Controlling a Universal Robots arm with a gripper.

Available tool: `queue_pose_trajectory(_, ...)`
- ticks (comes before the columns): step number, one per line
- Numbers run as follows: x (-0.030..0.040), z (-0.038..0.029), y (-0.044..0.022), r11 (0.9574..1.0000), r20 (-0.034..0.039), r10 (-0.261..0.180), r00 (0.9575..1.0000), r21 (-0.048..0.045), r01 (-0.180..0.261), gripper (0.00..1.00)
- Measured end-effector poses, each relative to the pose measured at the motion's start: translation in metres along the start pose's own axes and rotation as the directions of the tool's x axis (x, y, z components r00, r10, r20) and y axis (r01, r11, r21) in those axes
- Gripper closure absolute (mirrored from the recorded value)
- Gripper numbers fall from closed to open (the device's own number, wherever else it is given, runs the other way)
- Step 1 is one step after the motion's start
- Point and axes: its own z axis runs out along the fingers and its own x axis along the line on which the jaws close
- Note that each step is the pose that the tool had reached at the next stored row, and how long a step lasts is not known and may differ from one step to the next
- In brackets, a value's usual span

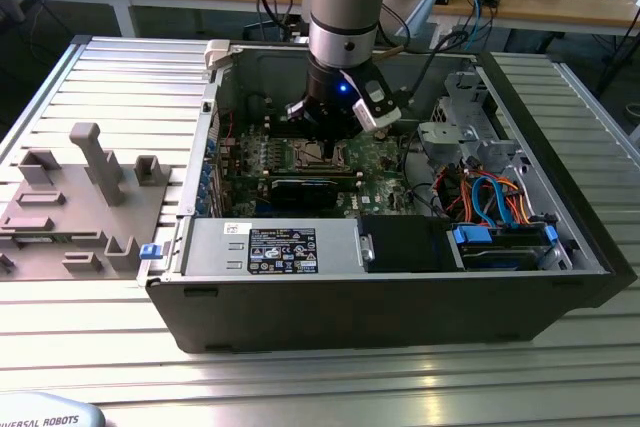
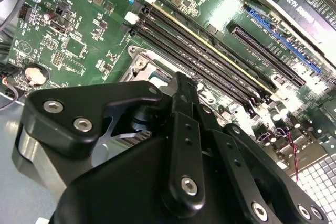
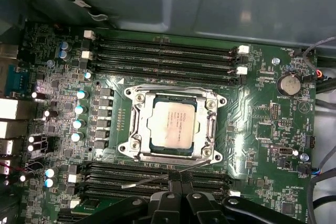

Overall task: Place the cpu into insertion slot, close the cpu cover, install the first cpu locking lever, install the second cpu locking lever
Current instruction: 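Install the second cpu locking lever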

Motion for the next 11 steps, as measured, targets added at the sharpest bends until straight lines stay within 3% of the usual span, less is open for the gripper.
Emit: queue_pose_trajectory(11, 0.0028, 0.0024, -0.0003, 1.0, 0.0002, 0.0, 1.0, -0.0025, 0.0, 0.89)
